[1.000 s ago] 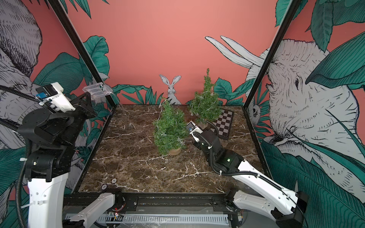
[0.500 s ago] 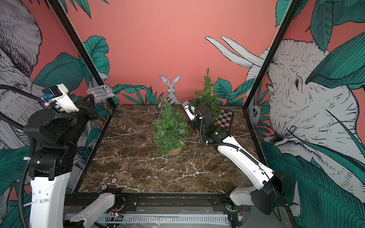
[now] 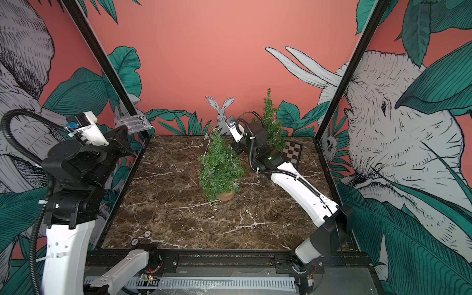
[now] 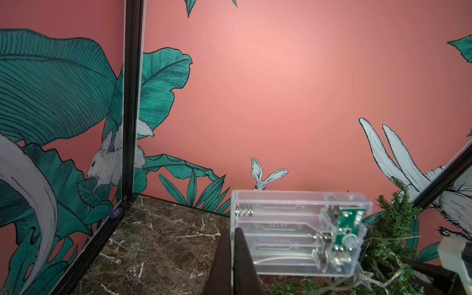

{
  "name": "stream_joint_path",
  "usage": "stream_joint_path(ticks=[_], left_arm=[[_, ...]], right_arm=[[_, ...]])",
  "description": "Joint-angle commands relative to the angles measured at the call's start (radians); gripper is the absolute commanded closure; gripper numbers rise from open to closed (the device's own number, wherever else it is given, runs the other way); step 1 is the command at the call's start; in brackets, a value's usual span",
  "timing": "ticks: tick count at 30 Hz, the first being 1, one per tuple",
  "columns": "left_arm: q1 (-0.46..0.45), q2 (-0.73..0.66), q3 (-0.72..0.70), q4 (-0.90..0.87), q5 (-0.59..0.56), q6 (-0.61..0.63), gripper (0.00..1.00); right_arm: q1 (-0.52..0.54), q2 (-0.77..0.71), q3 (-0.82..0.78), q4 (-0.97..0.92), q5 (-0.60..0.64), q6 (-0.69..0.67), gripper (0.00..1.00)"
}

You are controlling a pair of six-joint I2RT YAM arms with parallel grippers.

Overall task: Wrap string light around the christmas tree
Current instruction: Wrap the Christmas tree at the center of the board.

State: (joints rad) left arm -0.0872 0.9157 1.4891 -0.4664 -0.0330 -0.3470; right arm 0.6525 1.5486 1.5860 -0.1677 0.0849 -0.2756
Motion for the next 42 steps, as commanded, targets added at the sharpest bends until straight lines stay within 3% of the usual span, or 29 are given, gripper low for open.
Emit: stream_joint_path(ticks=[1,7,15,20,23,28,31,35,38,42], left_arm=[[0.004,-0.018,-0.010,0.019,0.021,0.009,1.00],[0.004,-0.013,-0.011,0.002,0.028,0.019,1.00],[0.004,0.013,0.007,-0.018,0.035,0.026,1.00],[0.003,0.069,0.053,-0.042,0.082,0.040,1.00],[0.004,0.132,0.116,-0.074,0.173,0.034,1.00],[-0.003,0.194,0.124,0.003,0.343,0.001,1.00],[-0.027,0.201,0.118,0.041,0.338,0.065,1.00],[-0.085,0.211,0.146,0.035,0.317,0.146,1.00],[-0.152,0.196,0.136,0.040,0.267,0.224,1.00],[-0.171,0.175,0.110,0.033,0.257,0.266,1.00]], right_arm=[[-0.007,0.039,0.089,-0.029,-0.040,0.062,0.69],[-0.008,0.113,0.177,-0.142,-0.040,0.119,0.62],[-0.011,0.122,0.187,-0.187,0.051,0.162,0.55],[-0.013,0.061,0.146,-0.134,0.151,0.121,0.53],[-0.014,-0.029,0.105,-0.086,0.165,0.128,0.49],[-0.014,-0.187,0.004,0.009,0.082,0.174,0.42],[-0.013,-0.267,-0.044,0.060,-0.052,0.191,0.38],[0.001,-0.280,0.031,-0.012,-0.293,0.277,0.37],[0.061,-0.249,0.107,-0.064,-0.342,0.332,0.36],[0.173,-0.190,0.176,-0.104,-0.313,0.363,0.34]])
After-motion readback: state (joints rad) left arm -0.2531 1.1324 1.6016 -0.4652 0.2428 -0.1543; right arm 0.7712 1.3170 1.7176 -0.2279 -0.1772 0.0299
